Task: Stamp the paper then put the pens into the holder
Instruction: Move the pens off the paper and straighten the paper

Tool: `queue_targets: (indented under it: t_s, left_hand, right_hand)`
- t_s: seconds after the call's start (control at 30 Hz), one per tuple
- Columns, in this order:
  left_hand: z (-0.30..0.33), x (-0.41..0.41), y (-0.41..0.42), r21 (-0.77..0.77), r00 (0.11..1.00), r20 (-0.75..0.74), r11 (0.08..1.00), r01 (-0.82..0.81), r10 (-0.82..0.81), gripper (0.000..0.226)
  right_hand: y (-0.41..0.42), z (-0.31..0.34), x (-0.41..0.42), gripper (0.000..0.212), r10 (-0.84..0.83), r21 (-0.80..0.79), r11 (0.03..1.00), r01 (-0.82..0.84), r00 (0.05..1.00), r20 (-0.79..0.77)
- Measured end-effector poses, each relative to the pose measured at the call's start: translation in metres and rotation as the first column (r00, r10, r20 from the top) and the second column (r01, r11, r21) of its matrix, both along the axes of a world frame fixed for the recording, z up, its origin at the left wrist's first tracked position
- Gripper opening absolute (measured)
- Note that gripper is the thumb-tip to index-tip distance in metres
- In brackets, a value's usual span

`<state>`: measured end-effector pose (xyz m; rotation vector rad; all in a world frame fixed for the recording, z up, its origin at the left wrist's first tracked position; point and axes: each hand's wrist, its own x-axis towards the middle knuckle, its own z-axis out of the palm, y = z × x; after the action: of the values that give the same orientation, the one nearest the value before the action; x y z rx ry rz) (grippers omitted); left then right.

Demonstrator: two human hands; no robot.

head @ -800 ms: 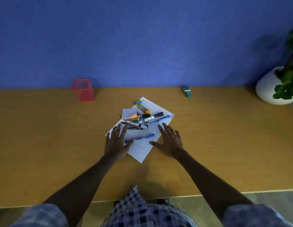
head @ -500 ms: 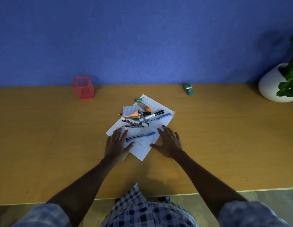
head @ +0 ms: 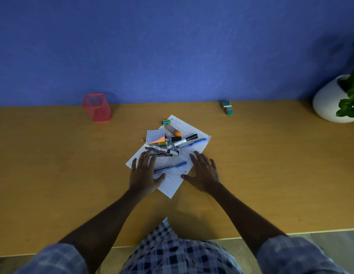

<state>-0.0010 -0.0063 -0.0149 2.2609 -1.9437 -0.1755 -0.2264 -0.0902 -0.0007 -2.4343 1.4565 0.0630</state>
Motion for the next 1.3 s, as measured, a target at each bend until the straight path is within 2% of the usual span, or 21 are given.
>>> queue_targets:
  t_s: [0.23, 0.6, 0.8, 1.0, 1.3]
  left_hand:
    - [0.003, -0.009, -0.035, -0.075, 0.985, -0.011, 0.983, 0.170, -0.171, 0.083]
    - [0.002, -0.020, -0.089, -0.105, 0.890, 0.162, 0.889, 0.445, -0.426, 0.073]
    - [-0.009, -0.018, -0.106, -0.067, 0.881, 0.182, 0.889, 0.453, -0.436, 0.061]
    - [-0.010, -0.021, -0.124, -0.030, 0.866, 0.192, 0.880, 0.475, -0.461, 0.073]
    - [-0.007, -0.021, -0.148, 0.030, 0.861, 0.175, 0.876, 0.481, -0.478, 0.063]
  right_hand:
    - [-0.003, -0.006, 0.000, 0.092, 0.016, 0.013, 1.000, -0.016, 1.000, 0.010]
    - [-0.002, -0.014, -0.002, 0.095, -0.002, -0.018, 1.000, 0.003, 0.996, 0.088]
    - [0.002, -0.019, -0.002, 0.101, -0.050, 0.001, 0.999, 0.050, 0.990, 0.135]
    - [0.002, -0.021, -0.004, 0.099, -0.063, 0.024, 0.998, 0.060, 0.985, 0.159]
    - [0.004, -0.019, -0.003, 0.098, -0.070, 0.024, 0.997, 0.067, 0.986, 0.154]
